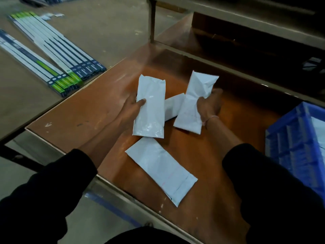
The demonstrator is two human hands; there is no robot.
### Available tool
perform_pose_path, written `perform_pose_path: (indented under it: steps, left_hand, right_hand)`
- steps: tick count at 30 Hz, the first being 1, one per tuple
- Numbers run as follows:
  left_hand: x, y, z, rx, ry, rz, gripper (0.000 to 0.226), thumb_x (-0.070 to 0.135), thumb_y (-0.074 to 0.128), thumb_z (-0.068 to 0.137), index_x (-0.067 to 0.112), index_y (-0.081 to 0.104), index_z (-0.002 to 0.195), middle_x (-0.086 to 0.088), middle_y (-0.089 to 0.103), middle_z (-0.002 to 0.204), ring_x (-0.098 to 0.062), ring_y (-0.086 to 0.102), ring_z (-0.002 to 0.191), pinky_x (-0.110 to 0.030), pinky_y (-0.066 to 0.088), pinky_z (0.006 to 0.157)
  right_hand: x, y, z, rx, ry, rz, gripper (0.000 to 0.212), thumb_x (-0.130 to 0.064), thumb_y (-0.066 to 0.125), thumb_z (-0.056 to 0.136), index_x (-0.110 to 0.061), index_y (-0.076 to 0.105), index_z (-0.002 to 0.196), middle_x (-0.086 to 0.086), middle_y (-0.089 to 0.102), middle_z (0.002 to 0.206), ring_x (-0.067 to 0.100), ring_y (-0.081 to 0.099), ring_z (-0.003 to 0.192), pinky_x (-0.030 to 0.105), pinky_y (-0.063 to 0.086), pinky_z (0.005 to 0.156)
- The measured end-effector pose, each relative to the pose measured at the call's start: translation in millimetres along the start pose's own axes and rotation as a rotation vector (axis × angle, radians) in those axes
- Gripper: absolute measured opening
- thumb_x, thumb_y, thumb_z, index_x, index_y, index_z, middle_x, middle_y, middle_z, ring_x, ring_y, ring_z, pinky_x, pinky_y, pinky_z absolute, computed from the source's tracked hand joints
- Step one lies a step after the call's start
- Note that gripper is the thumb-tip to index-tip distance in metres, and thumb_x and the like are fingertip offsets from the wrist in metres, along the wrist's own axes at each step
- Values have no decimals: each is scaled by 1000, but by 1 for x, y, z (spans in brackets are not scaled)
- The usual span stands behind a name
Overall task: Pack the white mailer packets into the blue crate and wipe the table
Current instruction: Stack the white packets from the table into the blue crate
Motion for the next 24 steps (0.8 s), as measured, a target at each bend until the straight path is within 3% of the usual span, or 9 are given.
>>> perform_pose_path:
  steps: [3, 6, 10, 13, 15, 17, 19, 22, 24]
  left_hand:
    - [11, 32, -4, -81, 22, -33, 49, 41, 60, 101, 22, 48, 144, 0, 65, 132, -21, 69, 111, -48, 59, 94]
    - [28, 73, -18, -161, 49, -42, 40, 34, 53, 106, 21, 48, 144, 4, 65, 129, -13, 67, 107, -37, 60, 87]
    - [35, 131, -39, -328, -94, -286, 46, 47, 55, 102, 20, 57, 139, -3, 72, 125, -26, 71, 113, -52, 55, 101]
    - [43, 168, -63, -542, -136, -380, 68, 64, 58, 84, 13, 59, 129, -9, 72, 120, -29, 71, 107, -43, 62, 85]
    - [46, 186, -70, -593, -64, -289, 49, 58, 57, 88, 16, 59, 112, -1, 75, 103, -21, 73, 92, -35, 64, 75]
    - [52, 197, -74, -600, 24, -148, 42, 54, 60, 95, 22, 58, 121, 3, 75, 112, -19, 74, 101, -40, 62, 87]
    - [57, 209, -80, -647, 96, 24, 58, 48, 73, 89, 29, 49, 139, 2, 69, 128, -21, 70, 115, -47, 58, 97]
    - [69, 227, -96, -701, 170, 147, 74, 34, 83, 84, 34, 40, 145, 5, 64, 132, -20, 67, 117, -43, 60, 95]
    - [79, 241, -106, -745, 207, 162, 75, 26, 82, 85, 33, 39, 146, 4, 62, 132, -20, 67, 117, -41, 61, 92]
  right_hand:
    - [-12, -39, 31, -10, -78, 51, 32, -12, 62, 85, -13, 51, 115, -2, 59, 106, 18, 62, 95, 32, 54, 78]
    - [-11, -64, 44, -278, 20, 246, 38, -3, 68, 85, -8, 55, 120, 10, 67, 113, 25, 68, 99, 37, 59, 79]
    - [3, -80, 30, -515, 140, 222, 42, 11, 62, 86, -5, 55, 125, 15, 68, 110, 26, 69, 95, 36, 60, 72]
    - [17, -99, 25, -465, 102, 136, 47, 11, 69, 82, -5, 53, 123, 16, 67, 109, 23, 69, 88, 34, 61, 64]
    - [27, -112, 24, -433, 107, 135, 48, 11, 76, 76, -6, 55, 116, 18, 67, 111, 26, 71, 88, 37, 62, 63]
    - [36, -127, 24, -401, 122, 133, 47, 9, 80, 72, -10, 55, 107, 17, 67, 111, 28, 72, 88, 35, 61, 60]
    - [40, -146, 20, -362, 117, 112, 46, 8, 82, 71, -9, 55, 104, 16, 66, 107, 27, 73, 84, 33, 60, 58]
    - [49, -179, 19, -306, 88, 68, 42, -1, 89, 66, -8, 54, 88, 23, 69, 99, 32, 75, 75, 43, 62, 63]
    - [52, -205, 21, -260, 35, -17, 55, -21, 96, 58, -12, 53, 91, 23, 68, 96, 35, 73, 77, 44, 62, 61]
Point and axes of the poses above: each hand's wrist, its own z-axis towards the middle knuckle, its own y-axis out of the palm, x = y × z, the point moved 5 cm from there along z, towards the middle knuckle
